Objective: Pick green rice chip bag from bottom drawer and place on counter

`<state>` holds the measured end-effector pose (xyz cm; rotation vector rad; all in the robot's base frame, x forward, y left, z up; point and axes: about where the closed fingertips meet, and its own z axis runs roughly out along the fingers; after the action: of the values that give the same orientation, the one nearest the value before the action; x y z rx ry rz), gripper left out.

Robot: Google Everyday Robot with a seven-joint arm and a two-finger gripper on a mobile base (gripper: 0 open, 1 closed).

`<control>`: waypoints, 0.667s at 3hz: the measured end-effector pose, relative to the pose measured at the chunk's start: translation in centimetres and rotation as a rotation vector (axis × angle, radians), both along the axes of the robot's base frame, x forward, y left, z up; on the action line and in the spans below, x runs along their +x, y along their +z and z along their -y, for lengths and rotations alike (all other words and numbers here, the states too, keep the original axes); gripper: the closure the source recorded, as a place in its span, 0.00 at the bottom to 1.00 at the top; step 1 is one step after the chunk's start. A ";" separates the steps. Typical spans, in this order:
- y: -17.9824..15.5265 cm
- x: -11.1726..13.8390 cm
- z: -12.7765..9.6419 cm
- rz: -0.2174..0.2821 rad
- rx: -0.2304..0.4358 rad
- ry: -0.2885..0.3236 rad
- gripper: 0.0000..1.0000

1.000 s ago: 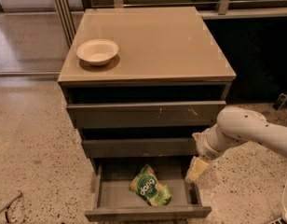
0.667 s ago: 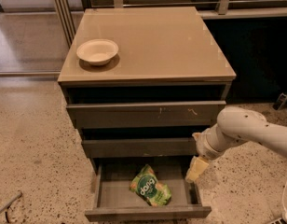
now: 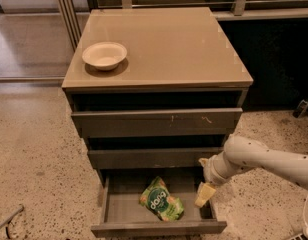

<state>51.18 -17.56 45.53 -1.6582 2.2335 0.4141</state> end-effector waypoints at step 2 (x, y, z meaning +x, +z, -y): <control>-8.1 -0.6 -2.2 -0.056 0.074 0.005 0.00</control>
Offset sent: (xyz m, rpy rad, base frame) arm 0.0031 0.0163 -0.0568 0.0556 0.0229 0.0047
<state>50.60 -15.36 37.40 -1.6334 2.2259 0.5442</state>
